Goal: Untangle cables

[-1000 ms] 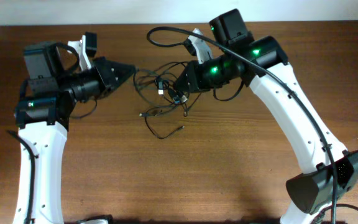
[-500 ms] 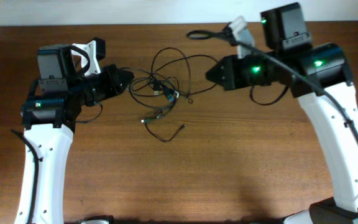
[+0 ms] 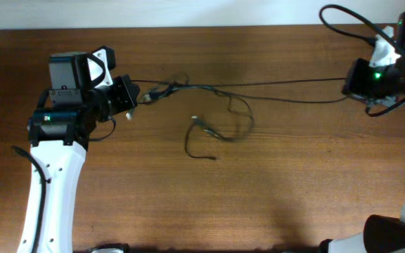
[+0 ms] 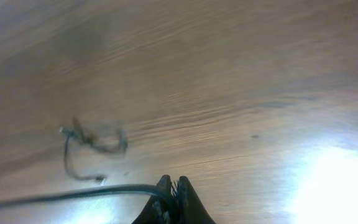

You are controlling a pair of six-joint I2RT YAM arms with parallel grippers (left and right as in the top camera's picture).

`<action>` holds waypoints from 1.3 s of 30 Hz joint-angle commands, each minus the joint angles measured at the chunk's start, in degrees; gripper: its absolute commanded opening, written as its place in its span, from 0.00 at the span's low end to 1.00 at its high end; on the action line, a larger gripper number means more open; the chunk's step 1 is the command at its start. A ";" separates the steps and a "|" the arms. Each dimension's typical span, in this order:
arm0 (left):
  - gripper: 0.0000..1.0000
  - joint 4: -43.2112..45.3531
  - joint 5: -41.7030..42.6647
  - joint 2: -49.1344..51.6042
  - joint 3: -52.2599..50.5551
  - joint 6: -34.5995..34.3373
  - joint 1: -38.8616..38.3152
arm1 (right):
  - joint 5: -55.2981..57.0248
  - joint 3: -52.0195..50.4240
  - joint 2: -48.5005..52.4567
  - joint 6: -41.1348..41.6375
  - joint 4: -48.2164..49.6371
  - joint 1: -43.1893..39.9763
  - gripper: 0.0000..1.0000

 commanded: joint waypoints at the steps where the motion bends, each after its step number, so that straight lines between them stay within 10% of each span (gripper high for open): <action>1: 0.02 0.15 -5.84 -1.05 1.20 0.72 1.64 | 12.81 0.33 -0.31 2.56 0.28 -4.70 0.04; 21: 0.04 -3.15 5.31 7.19 1.14 4.81 -11.98 | 1.70 0.09 4.52 -5.49 -3.82 -3.10 0.27; 22: 0.12 -3.21 4.55 7.21 1.14 4.83 -13.07 | 1.70 0.09 4.52 -5.49 -3.82 -3.10 0.27; 25: 0.91 -2.51 2.78 9.16 1.14 4.83 -17.99 | 1.66 0.09 4.52 -5.49 -3.80 -3.08 0.28; 26: 1.00 -2.40 2.73 10.01 1.14 4.92 -18.84 | 1.64 0.09 4.52 -5.49 -3.82 -3.08 0.28; 33: 0.99 -5.55 1.38 10.16 3.58 16.11 -18.49 | 1.64 0.09 4.52 -5.49 -4.07 -3.08 0.29; 39: 0.63 -13.11 -10.34 13.09 -1.68 5.73 -19.58 | 1.64 0.09 4.52 -5.49 -4.02 -3.08 0.30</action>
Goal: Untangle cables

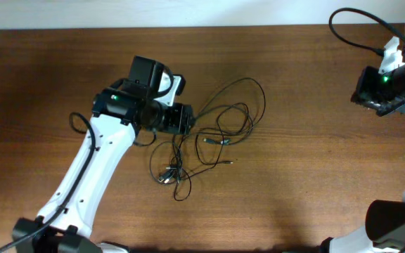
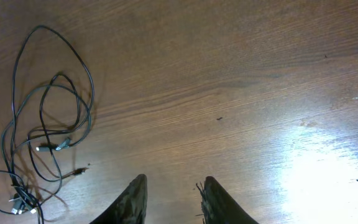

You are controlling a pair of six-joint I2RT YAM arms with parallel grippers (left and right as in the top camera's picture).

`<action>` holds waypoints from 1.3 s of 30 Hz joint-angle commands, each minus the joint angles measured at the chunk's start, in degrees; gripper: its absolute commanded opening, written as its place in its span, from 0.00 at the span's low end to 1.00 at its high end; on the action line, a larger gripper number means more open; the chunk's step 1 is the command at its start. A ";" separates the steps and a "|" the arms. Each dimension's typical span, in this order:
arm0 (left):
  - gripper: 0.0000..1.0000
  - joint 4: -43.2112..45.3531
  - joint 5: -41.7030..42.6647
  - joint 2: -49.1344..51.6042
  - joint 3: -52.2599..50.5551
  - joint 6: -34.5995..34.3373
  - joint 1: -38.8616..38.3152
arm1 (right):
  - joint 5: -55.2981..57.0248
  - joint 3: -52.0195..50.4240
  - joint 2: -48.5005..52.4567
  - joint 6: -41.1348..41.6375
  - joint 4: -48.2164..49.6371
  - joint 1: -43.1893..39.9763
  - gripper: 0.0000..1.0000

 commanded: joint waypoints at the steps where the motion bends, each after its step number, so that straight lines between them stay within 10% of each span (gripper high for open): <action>1: 0.53 -0.55 -4.35 3.23 -5.40 -7.72 -1.33 | -0.55 0.09 -0.11 -0.24 -0.02 0.22 0.30; 14: 0.29 3.76 -21.14 14.23 -10.75 -21.64 -11.15 | -0.55 0.09 -0.11 -0.24 -0.04 0.22 0.35; 34: 0.13 8.31 -22.12 21.44 -13.75 -22.67 -11.15 | -0.76 0.09 -0.11 -0.24 -0.07 0.26 0.35; 39: 0.31 6.88 -22.29 21.88 -14.40 -22.64 -11.15 | -1.62 0.07 -0.11 -0.26 -0.48 0.26 0.35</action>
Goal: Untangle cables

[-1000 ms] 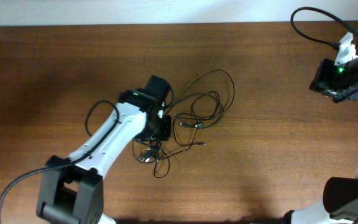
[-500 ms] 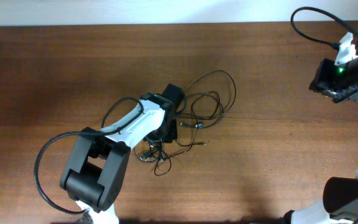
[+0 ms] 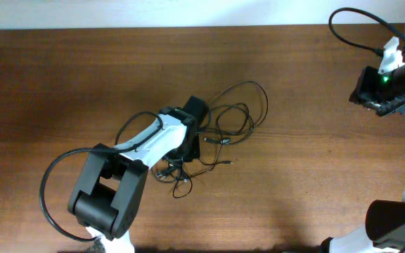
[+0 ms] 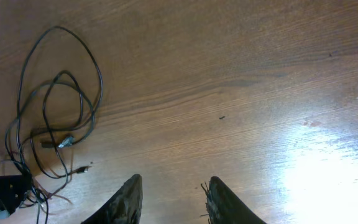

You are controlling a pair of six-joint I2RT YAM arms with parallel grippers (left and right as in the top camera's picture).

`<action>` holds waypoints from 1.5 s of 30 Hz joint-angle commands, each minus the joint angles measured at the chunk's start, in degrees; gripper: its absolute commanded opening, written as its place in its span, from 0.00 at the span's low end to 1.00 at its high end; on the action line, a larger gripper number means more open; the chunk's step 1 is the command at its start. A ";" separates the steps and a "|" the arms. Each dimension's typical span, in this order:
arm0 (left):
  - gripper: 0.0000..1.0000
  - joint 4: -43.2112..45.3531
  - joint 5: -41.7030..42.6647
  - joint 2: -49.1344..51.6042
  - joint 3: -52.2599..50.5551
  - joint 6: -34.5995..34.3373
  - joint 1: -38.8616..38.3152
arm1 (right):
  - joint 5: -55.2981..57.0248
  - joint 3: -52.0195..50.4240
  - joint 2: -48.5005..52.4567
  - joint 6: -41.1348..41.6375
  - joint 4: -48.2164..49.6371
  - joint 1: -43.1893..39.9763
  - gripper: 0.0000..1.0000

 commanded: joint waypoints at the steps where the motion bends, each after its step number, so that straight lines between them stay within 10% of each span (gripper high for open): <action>1: 0.38 -0.90 -0.59 1.73 -3.37 -0.35 -0.11 | -1.51 0.09 -0.11 -0.24 -0.20 0.26 0.35; 3: 0.41 -0.92 -0.24 1.73 -4.42 -0.35 -0.11 | -2.45 0.07 -0.11 -0.26 -0.22 0.48 0.35; 6: 0.02 -0.70 -0.26 1.70 -4.15 -0.33 0.07 | -2.43 0.07 -0.07 -0.26 -0.11 2.45 0.35; 13: 0.00 -11.87 3.10 -0.96 18.29 6.71 2.97 | -15.80 0.07 0.15 -3.41 2.08 6.25 0.35; 18: 0.00 -15.02 26.18 -5.25 40.59 17.57 4.33 | -29.62 0.07 0.15 -7.48 4.85 10.10 0.34; 26: 0.00 -14.21 65.09 -6.71 45.24 30.51 13.81 | -42.47 0.07 0.15 -3.91 16.87 19.69 0.35; 35: 0.00 -12.04 46.86 -6.71 45.24 7.67 16.94 | -30.29 0.07 0.15 10.99 27.67 33.94 0.35; 45: 0.00 -10.29 46.93 -6.71 45.24 3.63 16.94 | -23.32 -0.22 5.38 15.61 30.58 40.13 0.35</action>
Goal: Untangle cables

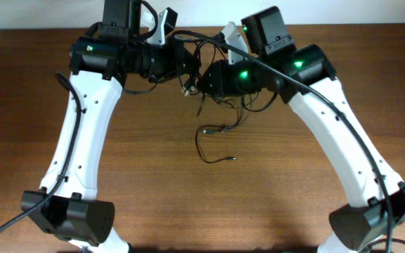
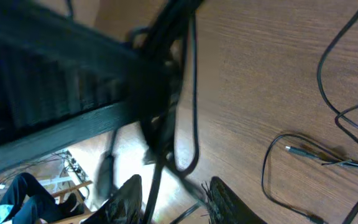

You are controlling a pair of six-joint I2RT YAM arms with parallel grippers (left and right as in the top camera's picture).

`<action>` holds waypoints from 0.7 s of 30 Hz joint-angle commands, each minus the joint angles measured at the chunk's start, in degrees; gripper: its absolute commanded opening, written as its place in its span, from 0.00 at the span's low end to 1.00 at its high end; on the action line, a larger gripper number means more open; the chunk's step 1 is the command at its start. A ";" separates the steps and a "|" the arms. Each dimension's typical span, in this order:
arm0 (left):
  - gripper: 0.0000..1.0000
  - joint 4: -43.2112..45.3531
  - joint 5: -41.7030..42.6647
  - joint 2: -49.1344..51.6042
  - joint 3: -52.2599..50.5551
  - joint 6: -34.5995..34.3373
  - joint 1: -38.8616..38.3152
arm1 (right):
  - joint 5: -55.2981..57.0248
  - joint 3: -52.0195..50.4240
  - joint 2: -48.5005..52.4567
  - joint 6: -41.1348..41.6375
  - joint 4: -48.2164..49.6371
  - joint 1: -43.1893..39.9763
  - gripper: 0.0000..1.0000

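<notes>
The tangle of thin black cables (image 1: 220, 105) hangs raised over the back middle of the table. My left gripper (image 1: 186, 67) appears shut on the knot of the bundle. Its jaws are hidden in the overhead view. My right gripper (image 1: 204, 79) sits right against the bundle from the right. In the right wrist view my right gripper (image 2: 174, 202) is open, with blurred dark strands (image 2: 166, 155) running down between its fingers. The left gripper (image 2: 73, 106) shows there as a dark blurred bar. One loop with a small plug (image 2: 303, 151) rests on the wood.
A loose cable end (image 1: 213, 147) curls on the brown table (image 1: 315, 204) under the arms. The right arm's own black lead (image 1: 280, 77) crosses its forearm. Both white arms arch over the middle from the front corners.
The left gripper was down on the tangle at table centre; now it holds it raised near the back. The right gripper was at the far right edge; now it is at the tangle, still open.
First a cable was stretched across the table between both shut grippers. Then the right gripper was open and the cables lay heaped at centre beside the left gripper. The left then pressed onto the heap, and now it holds it up with the right gripper alongside.
</notes>
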 commanded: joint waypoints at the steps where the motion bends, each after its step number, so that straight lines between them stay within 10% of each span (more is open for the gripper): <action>1: 0.00 0.57 0.22 -0.59 0.72 -1.81 0.20 | 0.04 0.00 1.05 1.44 1.33 0.42 0.35; 3: 0.00 0.59 0.22 -0.59 0.72 -1.79 0.20 | 0.04 0.00 1.53 1.95 1.75 0.42 0.34; 6: 0.00 0.52 -0.94 -0.59 0.72 -1.70 0.20 | 0.04 0.02 1.53 1.92 2.58 0.11 0.04; 21: 0.00 -7.17 -15.91 -0.59 0.72 9.05 0.20 | -5.38 0.09 -4.09 -4.37 -9.14 -21.70 0.04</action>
